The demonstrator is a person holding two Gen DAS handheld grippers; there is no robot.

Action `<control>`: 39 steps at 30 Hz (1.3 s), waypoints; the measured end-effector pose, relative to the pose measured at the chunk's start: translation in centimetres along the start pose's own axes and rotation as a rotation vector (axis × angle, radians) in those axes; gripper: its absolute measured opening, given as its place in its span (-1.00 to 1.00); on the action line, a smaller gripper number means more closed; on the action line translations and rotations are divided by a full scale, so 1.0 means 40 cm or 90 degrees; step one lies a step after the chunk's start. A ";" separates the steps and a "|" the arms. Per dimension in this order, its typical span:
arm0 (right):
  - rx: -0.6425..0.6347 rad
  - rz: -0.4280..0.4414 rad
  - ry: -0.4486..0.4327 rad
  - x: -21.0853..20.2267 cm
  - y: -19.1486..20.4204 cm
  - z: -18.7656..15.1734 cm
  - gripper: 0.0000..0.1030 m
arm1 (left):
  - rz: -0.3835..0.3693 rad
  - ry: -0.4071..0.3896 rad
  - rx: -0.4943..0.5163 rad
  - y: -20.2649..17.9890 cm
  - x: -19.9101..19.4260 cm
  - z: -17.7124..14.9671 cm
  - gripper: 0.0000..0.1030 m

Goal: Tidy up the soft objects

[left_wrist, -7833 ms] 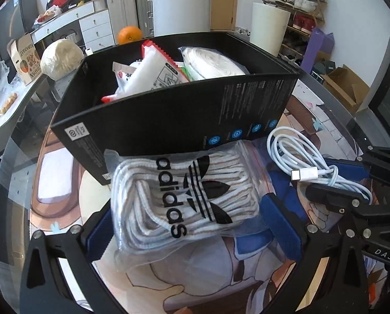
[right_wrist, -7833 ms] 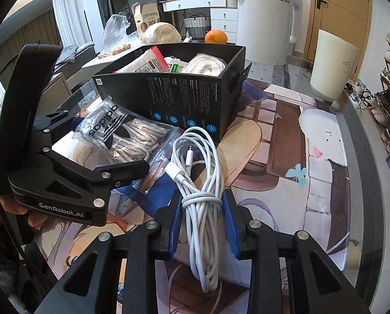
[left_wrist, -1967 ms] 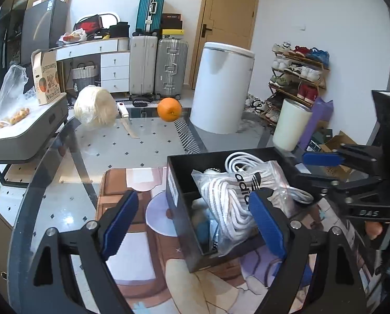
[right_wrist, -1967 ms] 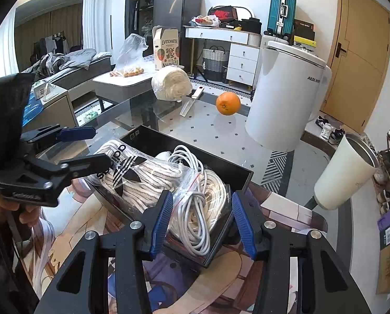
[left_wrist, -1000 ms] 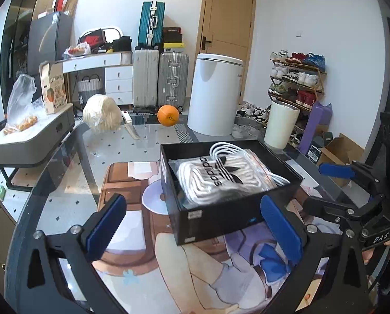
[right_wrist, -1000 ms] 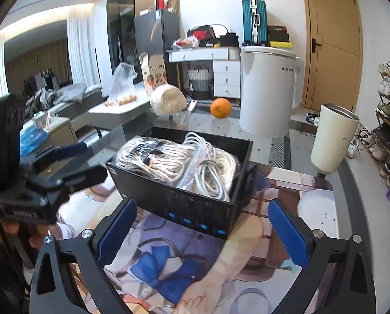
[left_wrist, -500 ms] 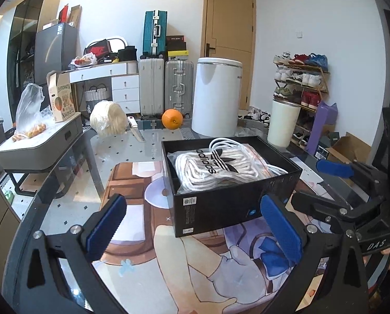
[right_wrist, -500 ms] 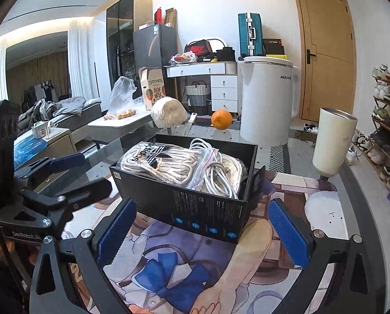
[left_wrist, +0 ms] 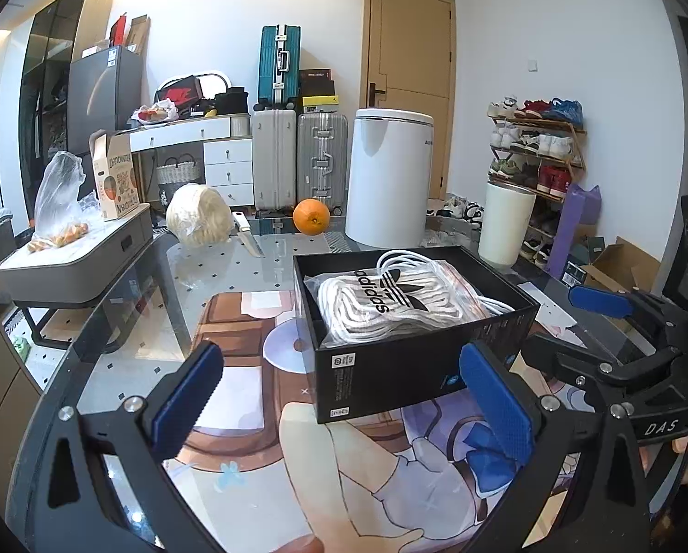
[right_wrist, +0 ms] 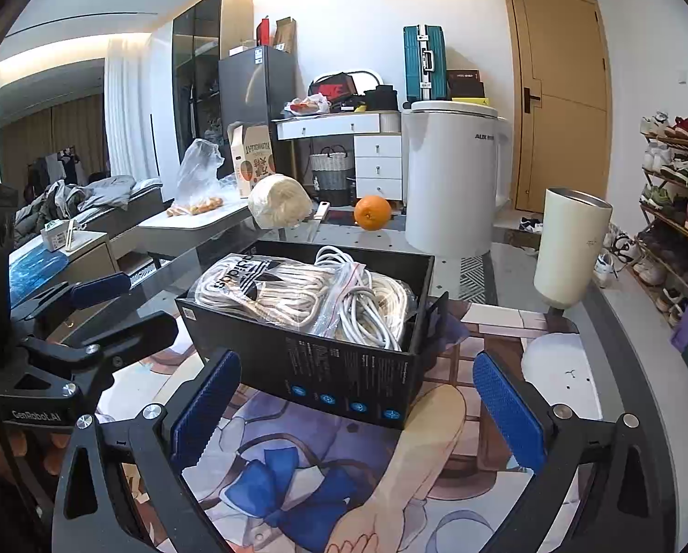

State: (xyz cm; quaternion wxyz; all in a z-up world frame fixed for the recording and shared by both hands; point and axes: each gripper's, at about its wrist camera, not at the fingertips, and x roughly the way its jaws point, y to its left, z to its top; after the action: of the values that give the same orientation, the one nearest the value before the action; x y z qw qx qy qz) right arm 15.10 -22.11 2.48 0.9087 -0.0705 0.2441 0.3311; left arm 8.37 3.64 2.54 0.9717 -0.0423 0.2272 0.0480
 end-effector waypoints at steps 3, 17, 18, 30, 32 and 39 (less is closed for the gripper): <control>0.000 -0.003 -0.002 -0.001 -0.001 -0.001 0.99 | -0.003 0.000 -0.008 0.007 0.001 -0.001 1.00; 0.001 -0.008 -0.014 -0.009 -0.001 -0.002 0.99 | -0.004 0.011 -0.013 0.010 0.010 -0.002 1.00; 0.001 -0.008 -0.015 -0.011 0.000 -0.002 0.99 | -0.004 0.012 -0.015 0.012 0.010 -0.002 1.00; 0.000 -0.008 -0.015 -0.010 0.000 -0.002 0.99 | 0.003 0.002 0.000 0.003 0.003 -0.004 1.00; 0.000 -0.008 -0.015 -0.010 0.000 -0.002 0.99 | 0.003 0.000 0.001 0.002 0.002 -0.003 1.00; 0.001 -0.009 -0.015 -0.010 0.000 -0.003 0.99 | 0.005 -0.006 0.005 -0.004 -0.005 -0.003 1.00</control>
State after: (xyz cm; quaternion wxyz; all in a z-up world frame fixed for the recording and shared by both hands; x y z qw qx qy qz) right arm 14.80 -22.37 2.58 0.9138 -0.0677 0.2330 0.3256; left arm 8.15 3.47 2.53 0.9727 -0.0371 0.2232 0.0514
